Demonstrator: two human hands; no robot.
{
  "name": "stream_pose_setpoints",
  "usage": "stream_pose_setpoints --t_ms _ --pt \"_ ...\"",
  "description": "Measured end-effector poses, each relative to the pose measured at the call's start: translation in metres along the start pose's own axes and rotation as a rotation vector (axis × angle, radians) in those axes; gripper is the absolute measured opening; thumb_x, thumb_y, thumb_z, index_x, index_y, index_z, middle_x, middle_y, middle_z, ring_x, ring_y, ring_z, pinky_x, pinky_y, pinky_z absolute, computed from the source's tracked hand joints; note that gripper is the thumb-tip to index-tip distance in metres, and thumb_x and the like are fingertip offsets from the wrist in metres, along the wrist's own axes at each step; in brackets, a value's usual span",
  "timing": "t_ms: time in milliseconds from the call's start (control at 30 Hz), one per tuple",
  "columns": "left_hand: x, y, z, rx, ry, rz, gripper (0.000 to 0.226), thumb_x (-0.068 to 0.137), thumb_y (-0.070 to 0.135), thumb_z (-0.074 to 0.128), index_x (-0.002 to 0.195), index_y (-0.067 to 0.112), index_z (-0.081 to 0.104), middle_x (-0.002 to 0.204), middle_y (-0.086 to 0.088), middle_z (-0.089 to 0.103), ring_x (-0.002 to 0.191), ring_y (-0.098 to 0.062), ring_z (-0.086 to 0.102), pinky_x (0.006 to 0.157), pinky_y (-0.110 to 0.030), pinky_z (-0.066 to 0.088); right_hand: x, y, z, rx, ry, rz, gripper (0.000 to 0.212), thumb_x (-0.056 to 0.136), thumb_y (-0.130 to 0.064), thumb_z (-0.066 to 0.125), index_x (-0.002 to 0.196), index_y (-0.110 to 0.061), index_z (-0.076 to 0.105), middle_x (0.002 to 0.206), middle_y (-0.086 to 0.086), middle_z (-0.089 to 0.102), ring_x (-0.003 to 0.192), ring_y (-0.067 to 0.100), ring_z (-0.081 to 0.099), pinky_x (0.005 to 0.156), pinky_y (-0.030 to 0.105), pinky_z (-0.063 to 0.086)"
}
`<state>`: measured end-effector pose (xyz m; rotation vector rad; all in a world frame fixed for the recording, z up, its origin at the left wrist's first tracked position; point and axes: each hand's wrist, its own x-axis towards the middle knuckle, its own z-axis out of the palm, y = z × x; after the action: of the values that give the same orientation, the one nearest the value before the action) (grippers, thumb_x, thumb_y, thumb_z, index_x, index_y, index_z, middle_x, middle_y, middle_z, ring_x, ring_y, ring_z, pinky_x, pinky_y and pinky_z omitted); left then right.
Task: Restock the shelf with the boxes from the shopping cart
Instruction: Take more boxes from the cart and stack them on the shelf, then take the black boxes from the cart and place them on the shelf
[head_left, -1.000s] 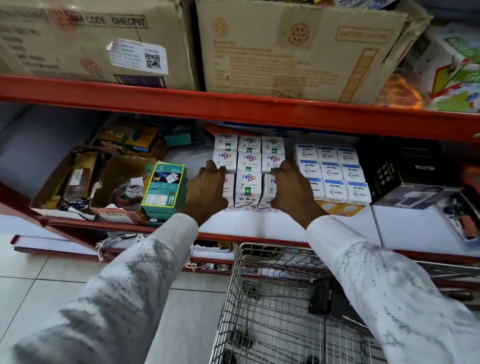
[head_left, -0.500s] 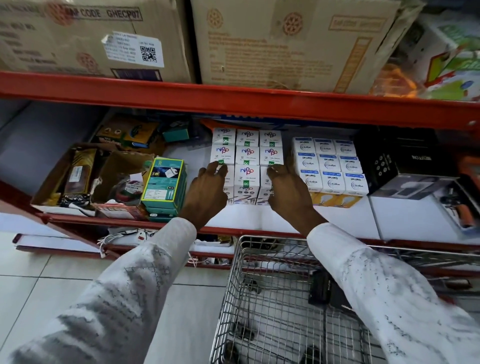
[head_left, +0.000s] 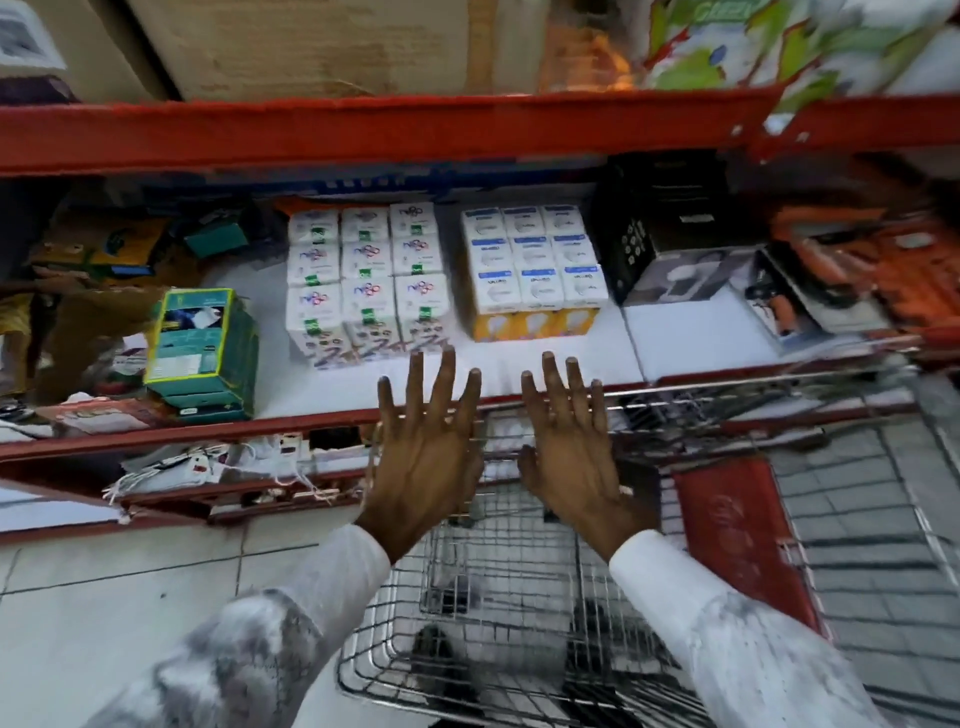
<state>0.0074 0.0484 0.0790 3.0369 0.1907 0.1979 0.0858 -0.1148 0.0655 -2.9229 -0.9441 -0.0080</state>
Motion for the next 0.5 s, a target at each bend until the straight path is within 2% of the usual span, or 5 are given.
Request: stream_pose_setpoints --t_ms 100,200,300,400,500 --pt "-0.002 0.045 0.021 -0.028 -0.092 0.03 0.086 0.08 0.046 0.062 0.152 0.017 0.024 0.164 -0.017 0.012 0.149 -0.045 0.008 0.114 -0.07 0.018 -0.029 0.038 0.013 0.029 -0.046 0.061 0.086 0.076 -0.035 0.054 0.152 -0.014 0.021 0.163 0.016 0.008 0.149 0.038 0.006 0.118 0.058 0.017" --pt "-0.004 0.085 0.046 -0.085 -0.197 0.01 0.082 0.079 0.044 0.06 0.149 0.017 0.029 0.162 -0.015 0.019 0.147 -0.043 0.019 0.112 -0.067 0.028 -0.056 0.079 0.029 0.126 -0.079 0.111 0.078 0.084 -0.04 0.043 0.152 -0.014 0.018 0.162 0.016 0.01 0.149 0.039 0.008 0.119 0.054 0.019" --pt "-0.003 0.122 0.076 -0.163 -0.335 -0.055 0.076 0.083 0.046 0.055 0.15 0.019 0.029 0.162 -0.01 0.023 0.147 -0.038 0.023 0.114 -0.062 0.026 -0.078 0.124 0.054 0.223 -0.188 0.233 0.079 0.081 -0.041 0.043 0.152 -0.014 0.019 0.162 0.014 0.014 0.147 0.037 0.013 0.118 0.049 0.024" --pt "-0.001 0.154 0.105 -0.292 -0.415 -0.174 0.074 0.084 0.044 0.058 0.148 0.02 0.031 0.157 -0.007 0.032 0.141 -0.033 0.032 0.111 -0.051 0.031 -0.09 0.16 0.086 0.36 -0.214 0.369 0.076 0.077 -0.037 0.054 0.145 -0.011 0.029 0.152 0.015 0.034 0.137 0.035 0.033 0.106 0.046 0.042" --pt "0.003 0.177 0.134 -0.467 -0.433 -0.338 0.058 0.086 0.037 0.064 0.136 0.014 0.047 0.138 -0.011 0.056 0.125 -0.032 0.052 0.099 -0.039 0.043 -0.096 0.181 0.109 0.589 -0.249 0.542 0.054 0.077 -0.024 0.06 0.127 -0.013 0.043 0.121 0.019 0.062 0.11 0.038 0.059 0.09 0.042 0.051"
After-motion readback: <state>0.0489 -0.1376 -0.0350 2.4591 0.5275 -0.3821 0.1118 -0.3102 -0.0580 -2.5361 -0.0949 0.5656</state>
